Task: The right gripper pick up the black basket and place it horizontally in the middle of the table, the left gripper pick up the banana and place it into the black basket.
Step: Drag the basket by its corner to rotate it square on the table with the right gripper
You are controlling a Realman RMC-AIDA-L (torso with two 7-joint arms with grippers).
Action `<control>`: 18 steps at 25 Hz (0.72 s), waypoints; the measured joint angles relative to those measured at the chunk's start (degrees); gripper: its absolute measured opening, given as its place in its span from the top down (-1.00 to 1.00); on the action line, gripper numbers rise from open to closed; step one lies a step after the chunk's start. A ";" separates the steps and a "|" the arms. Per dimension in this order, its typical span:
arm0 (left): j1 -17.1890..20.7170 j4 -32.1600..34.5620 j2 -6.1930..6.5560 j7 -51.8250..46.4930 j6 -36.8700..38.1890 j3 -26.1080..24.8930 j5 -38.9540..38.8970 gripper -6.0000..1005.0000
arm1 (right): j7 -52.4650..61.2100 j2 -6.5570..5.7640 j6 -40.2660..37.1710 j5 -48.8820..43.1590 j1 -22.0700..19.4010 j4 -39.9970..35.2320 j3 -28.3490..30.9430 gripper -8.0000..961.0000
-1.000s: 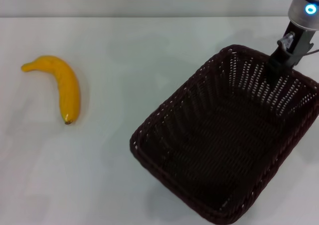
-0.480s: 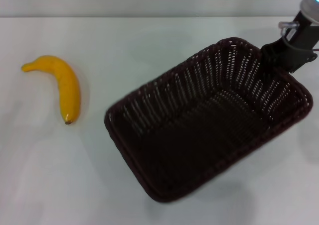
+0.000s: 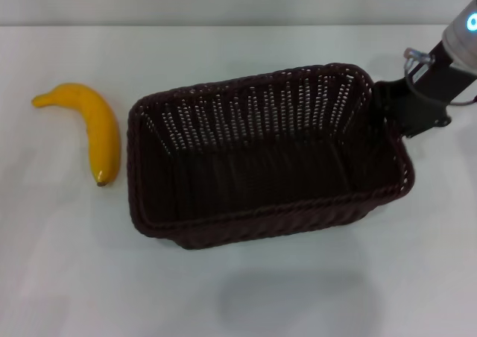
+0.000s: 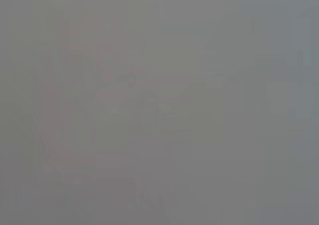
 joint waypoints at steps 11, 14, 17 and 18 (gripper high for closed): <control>-0.68 0.00 0.06 1.53 0.03 0.00 -0.07 -0.74 | 5.89 -0.44 -1.94 6.48 -10.71 -18.34 -15.39 0.59; -0.68 0.00 -0.02 1.54 -0.07 0.00 -0.07 -0.74 | 5.61 -0.54 -1.64 5.90 -10.02 -19.38 -18.60 0.60; -0.68 0.00 -0.15 1.54 0.33 0.00 -0.07 -0.74 | 5.51 -0.67 -1.02 4.06 -8.98 -19.95 -20.18 0.61; -0.67 0.00 -0.23 1.54 0.43 0.00 -0.07 -0.74 | 5.36 -0.63 -0.04 2.43 -8.35 -20.01 -21.25 0.62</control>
